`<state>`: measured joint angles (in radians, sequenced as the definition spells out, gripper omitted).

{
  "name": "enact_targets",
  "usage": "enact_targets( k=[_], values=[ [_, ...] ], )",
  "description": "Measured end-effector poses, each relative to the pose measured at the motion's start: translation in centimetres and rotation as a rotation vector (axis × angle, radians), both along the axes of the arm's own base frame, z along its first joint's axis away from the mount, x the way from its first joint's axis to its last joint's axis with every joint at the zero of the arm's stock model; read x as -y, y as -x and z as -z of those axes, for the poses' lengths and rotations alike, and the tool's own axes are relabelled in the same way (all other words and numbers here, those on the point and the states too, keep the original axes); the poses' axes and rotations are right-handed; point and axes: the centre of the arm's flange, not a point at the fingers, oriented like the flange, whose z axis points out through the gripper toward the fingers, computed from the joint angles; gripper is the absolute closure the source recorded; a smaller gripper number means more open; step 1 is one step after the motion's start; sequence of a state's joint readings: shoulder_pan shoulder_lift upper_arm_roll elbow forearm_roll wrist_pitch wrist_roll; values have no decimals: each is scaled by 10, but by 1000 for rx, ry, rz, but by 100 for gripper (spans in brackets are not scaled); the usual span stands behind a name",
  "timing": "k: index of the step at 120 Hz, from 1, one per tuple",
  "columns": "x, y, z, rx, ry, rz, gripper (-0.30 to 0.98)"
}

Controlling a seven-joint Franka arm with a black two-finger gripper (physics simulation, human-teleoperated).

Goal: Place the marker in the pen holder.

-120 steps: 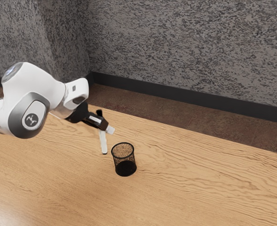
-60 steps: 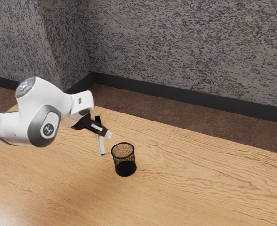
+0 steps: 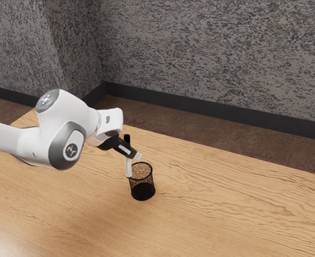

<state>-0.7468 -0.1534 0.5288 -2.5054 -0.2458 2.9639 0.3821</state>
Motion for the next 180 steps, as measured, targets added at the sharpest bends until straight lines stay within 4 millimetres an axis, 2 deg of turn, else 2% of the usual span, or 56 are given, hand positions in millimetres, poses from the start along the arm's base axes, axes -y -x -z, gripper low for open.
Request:
enact_targets(
  k=[11,24,59,80,108,125,136,140,142,144,146,148,152,153,155,157,160,164,168,171,175,180],
  values=[
    [-7,-6,7,-9,-21,-10,74],
    [-14,-22,4,9,-46,-25,74],
    [-3,-52,17,10,-96,-27,74],
    [22,-51,36,-18,-109,6,75],
    [14,-52,42,-28,-113,-7,74],
    [15,-51,42,-34,-113,-3,42],
    [15,-51,39,-32,-108,0,28],
    [15,-50,27,-24,-93,5,24],
    [16,-51,14,-15,-76,9,22],
    [16,-51,-1,-6,-57,15,20],
    [18,-52,-26,11,-36,33,19],
    [20,-55,-56,30,-24,58,17],
    [17,-65,-142,83,-38,110,15],
    [14,-68,-169,101,-46,116,14],
    [5,-69,-216,124,-67,118,13],
    [-7,-68,-254,136,-89,109,12],
    [-29,-68,-291,124,-125,75,11],
    [-69,-73,-304,50,-157,-8,9],
    [-107,-72,-302,-36,-182,-90,8],
    [-126,-68,-301,-94,-200,-132,7],
    [-137,-63,-298,-164,-215,-160,6],
    [-125,-58,-294,-233,-230,-147,5]
  ],
)
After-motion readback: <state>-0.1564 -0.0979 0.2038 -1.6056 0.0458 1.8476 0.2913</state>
